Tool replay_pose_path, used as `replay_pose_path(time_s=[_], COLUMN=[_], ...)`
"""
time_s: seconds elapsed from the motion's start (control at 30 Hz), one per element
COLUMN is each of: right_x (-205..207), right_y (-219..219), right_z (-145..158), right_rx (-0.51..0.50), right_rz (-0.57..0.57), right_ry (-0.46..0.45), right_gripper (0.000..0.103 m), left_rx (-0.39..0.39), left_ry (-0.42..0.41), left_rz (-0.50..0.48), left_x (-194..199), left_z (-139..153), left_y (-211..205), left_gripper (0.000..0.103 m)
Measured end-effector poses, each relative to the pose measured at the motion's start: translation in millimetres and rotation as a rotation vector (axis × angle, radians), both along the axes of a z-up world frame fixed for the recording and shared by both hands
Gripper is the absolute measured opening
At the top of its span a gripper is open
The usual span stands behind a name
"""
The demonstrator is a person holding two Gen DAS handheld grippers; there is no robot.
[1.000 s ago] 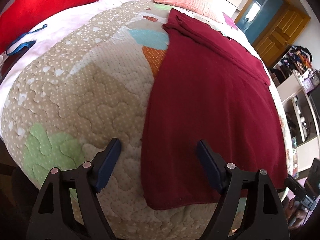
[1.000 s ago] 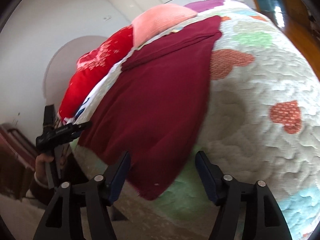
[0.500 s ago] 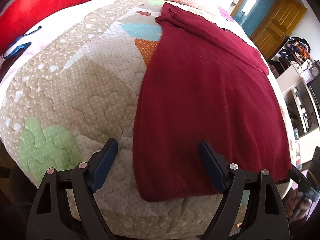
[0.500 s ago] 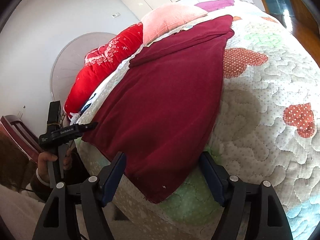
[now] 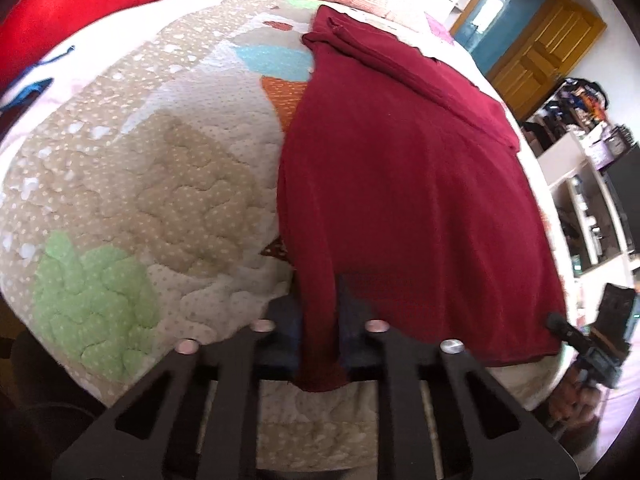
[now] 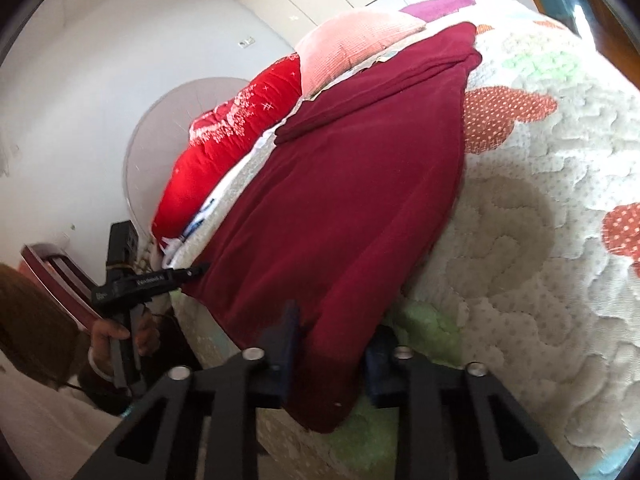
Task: Fold small clothes
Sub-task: 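Grasp the sweater hem with the left gripper while the right gripper grasps it too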
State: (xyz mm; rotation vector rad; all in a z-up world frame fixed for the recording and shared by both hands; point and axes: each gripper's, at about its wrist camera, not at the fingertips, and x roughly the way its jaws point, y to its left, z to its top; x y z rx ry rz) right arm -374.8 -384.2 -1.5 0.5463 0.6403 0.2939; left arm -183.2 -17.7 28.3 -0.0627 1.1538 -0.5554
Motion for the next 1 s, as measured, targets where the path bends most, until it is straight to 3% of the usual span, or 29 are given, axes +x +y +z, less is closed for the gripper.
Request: replay_pose_path(time_s=[0.17,0.37,0.47,0.6,0.7,0.83,0.9,0.93,0.97,1.0], right_x=[6,39,69,117,154,197,202,202,201,200], right_y=[0,-22,-43,-85,-117,-148,-152,-152,-149,-145], right_z=[24,73,96,119,129,138,141,143,142,139], right_rx=[0.045,0.048,0.045,0.053,0.081,0.067,0.097,0.093,0.064,0.021], right_rz=[0.064,0.063,0.016,-0.118,-0.221,-0.317,-0.306,-0.293,-0.281,-0.274], right_ry=[-0.081,-0.187,-0.227,-0.256,-0.237,-0.2,-0.205,-0.21,-0.205,-0.186], right_gripper=[0.018,0.018,0.017,0.018,0.017,0.013,0.014,0.016,0.028,0.052], left_rx=[-0.052,-0.16,-0.182,-0.218,-0.185,-0.166,-0.151,-0.141,-0.127,-0.117], left_ry=[-0.004,-0.043,-0.104,-0.111,-0.136,-0.132,-0.136,-0.143,-0.154,-0.163], left_rz=[-0.035,-0.04,-0.032,-0.013,0.012,0.03,0.013,0.002,-0.008,-0.014], left_x=[10,59,98,159,206,237,242,241,239,238], left_z=[16,50,69,77,77,72,69,67,66,65], left_y=[-9,-32,-56,-92,-124,-145,-151,-153,-155,-155], left_gripper=[0.009,0.009,0.008,0.008,0.008,0.008,0.008,0.008,0.008,0.008])
